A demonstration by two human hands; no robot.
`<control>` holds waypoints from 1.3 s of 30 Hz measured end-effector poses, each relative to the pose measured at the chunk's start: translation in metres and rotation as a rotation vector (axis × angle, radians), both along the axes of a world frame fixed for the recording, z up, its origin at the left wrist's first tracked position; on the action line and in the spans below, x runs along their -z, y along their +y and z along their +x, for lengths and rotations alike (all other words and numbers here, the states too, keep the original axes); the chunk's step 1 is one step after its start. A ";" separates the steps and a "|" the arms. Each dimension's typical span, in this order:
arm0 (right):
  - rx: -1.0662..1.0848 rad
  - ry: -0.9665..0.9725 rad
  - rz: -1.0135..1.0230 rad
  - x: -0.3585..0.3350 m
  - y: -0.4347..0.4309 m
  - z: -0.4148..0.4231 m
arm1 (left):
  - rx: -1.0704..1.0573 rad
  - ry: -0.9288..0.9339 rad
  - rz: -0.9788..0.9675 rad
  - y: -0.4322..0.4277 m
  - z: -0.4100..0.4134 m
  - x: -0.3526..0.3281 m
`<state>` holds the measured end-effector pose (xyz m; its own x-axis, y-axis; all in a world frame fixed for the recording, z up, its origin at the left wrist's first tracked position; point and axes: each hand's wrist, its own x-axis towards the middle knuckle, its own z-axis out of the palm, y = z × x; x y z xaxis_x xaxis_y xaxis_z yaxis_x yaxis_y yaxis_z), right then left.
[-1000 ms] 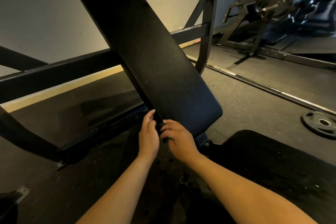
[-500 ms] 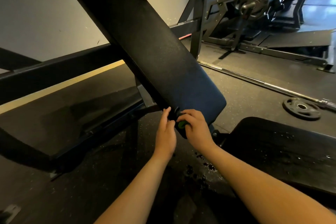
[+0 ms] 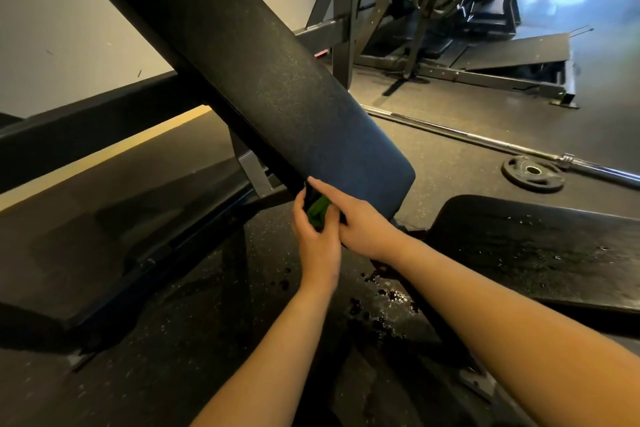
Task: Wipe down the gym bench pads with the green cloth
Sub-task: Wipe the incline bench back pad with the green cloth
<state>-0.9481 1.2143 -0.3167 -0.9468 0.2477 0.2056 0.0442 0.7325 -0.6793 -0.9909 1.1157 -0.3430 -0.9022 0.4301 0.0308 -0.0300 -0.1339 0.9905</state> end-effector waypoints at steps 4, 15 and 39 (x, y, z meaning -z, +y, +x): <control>0.032 0.033 -0.066 -0.007 0.013 -0.005 | -0.198 0.204 -0.053 0.000 -0.024 -0.016; 0.381 -0.008 0.031 0.028 0.016 -0.023 | -0.265 0.295 -0.152 0.023 -0.044 0.016; 0.319 0.109 -0.193 0.042 0.035 -0.002 | -0.261 0.286 -0.178 0.022 -0.017 0.025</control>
